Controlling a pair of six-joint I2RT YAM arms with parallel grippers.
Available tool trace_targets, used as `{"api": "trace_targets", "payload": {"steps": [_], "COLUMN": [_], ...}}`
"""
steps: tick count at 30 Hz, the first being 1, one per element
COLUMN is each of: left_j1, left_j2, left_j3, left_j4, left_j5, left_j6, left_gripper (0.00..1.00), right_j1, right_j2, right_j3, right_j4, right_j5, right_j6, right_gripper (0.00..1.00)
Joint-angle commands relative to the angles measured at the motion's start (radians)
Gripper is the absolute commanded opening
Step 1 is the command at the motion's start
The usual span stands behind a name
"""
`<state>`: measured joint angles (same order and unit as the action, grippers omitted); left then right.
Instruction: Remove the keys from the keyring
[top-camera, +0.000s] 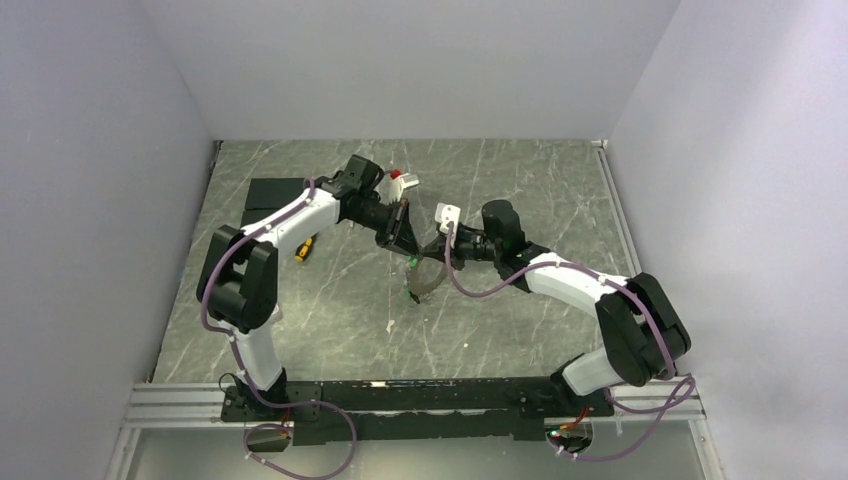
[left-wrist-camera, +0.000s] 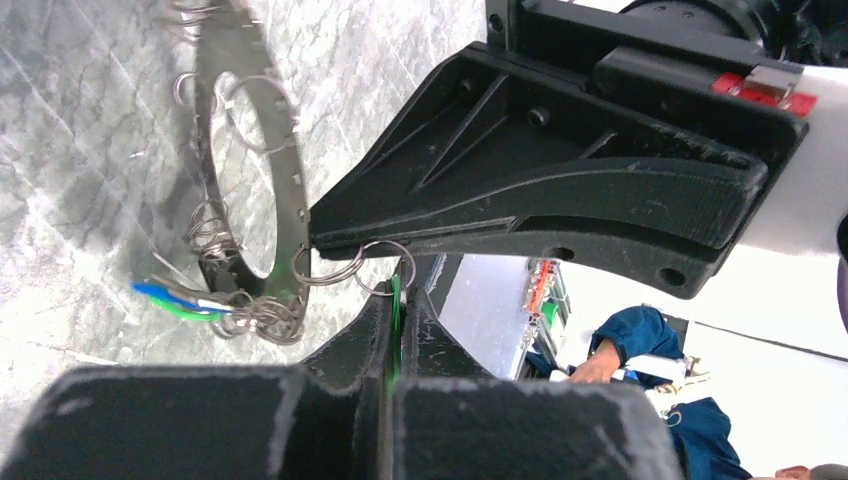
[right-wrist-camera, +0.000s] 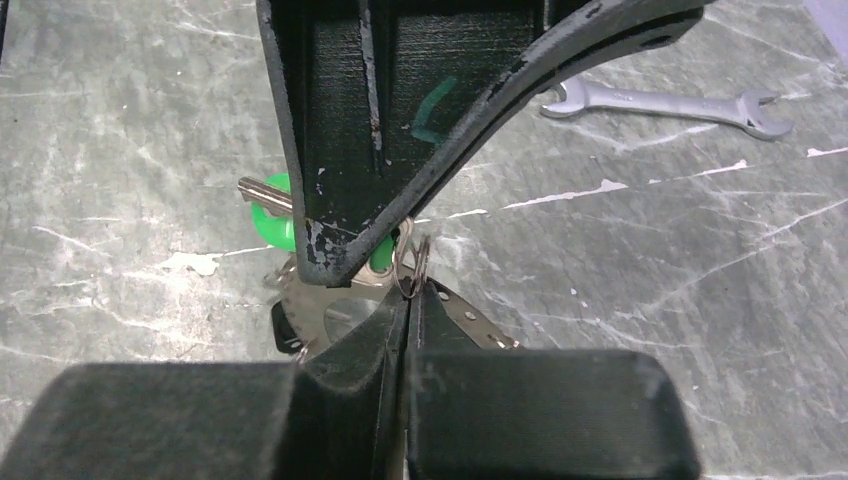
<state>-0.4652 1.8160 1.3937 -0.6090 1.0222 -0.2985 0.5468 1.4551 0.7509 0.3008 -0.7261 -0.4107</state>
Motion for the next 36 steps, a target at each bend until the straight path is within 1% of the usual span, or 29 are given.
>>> {"api": "trace_targets", "payload": {"steps": [1, 9, 15, 20, 26, 36], "left_j1": [0.021, 0.067, 0.083, 0.084, 0.08, 0.071], "left_j2": [-0.07, -0.078, -0.07, -0.052, -0.028, -0.025], "left_j3": [-0.006, -0.017, -0.026, -0.039, -0.041, -0.066], "left_j4": [0.02, 0.003, -0.001, 0.003, 0.015, 0.002], "left_j5": [0.031, 0.008, -0.024, -0.08, -0.066, -0.091], "left_j6": [-0.01, 0.019, 0.026, 0.022, 0.022, 0.052], "left_gripper": [0.0, 0.0, 0.0, 0.0, 0.0, 0.0], "right_j1": [0.002, 0.001, -0.008, -0.018, -0.019, -0.025], "right_j2": [-0.012, -0.026, -0.038, -0.045, -0.041, -0.035], "right_j3": [0.026, 0.018, 0.006, -0.005, -0.008, -0.011], "right_j4": [0.035, 0.009, 0.028, 0.063, 0.084, 0.092], "right_j5": [-0.001, -0.015, -0.031, -0.046, -0.076, -0.122], "right_j6": [-0.019, -0.039, -0.022, 0.011, 0.034, 0.04], "right_gripper": [0.0, 0.0, 0.0, 0.0, 0.0, 0.0]}}
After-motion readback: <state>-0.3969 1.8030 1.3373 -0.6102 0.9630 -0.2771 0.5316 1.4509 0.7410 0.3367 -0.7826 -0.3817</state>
